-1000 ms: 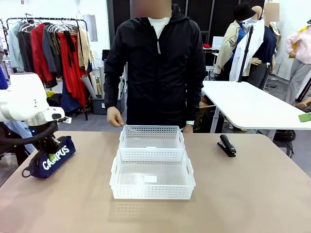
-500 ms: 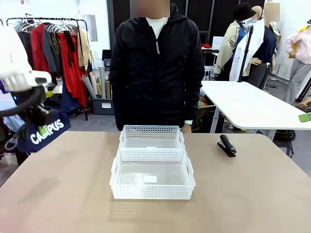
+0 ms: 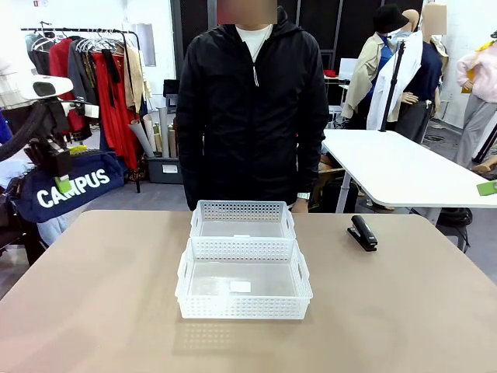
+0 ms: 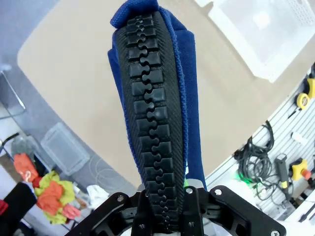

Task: Distribute items into two baskets.
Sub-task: Pick up the Pencil pouch that the person points to, then move the picked Pencil pouch towards the Organizing basket indicated by the person, stopping as directed.

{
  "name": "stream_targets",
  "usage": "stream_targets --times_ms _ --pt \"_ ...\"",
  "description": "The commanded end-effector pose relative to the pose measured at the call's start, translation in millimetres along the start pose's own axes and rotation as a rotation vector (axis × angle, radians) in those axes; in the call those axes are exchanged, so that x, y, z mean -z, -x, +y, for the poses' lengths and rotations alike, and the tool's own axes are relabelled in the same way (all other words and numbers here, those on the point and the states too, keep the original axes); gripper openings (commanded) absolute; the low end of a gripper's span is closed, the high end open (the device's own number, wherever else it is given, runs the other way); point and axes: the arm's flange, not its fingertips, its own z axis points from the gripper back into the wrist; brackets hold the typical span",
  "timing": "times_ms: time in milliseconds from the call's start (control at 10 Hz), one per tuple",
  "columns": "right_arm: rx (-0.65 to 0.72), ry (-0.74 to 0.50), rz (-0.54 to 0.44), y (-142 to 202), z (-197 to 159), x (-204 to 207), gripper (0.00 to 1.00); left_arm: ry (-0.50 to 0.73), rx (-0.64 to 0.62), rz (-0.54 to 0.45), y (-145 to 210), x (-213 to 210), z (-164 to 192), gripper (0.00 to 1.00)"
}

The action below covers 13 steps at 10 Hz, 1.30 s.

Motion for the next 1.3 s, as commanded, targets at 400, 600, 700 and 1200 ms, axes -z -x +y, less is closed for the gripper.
stream_targets --times_ms 400,600,700,1200 --pt "-0.025 -0.01 -0.033 -4.0 -1.7 -0.1 1.0 0.009 0.054 0.006 5.0 -3.8 -6.6 0.0" --pt "-0.025 -0.01 -0.033 -4.0 -1.7 -0.1 1.0 0.009 0.054 0.006 5.0 -3.8 -6.6 0.0" --pt "-0.025 -0.01 -0.033 -4.0 -1.7 -0.1 1.0 0.009 0.054 0.006 5.0 -3.8 -6.6 0.0" --pt "-0.025 -0.01 -0.033 -4.0 -1.7 -0.1 1.0 0.009 0.054 0.006 5.0 -3.8 -6.6 0.0"
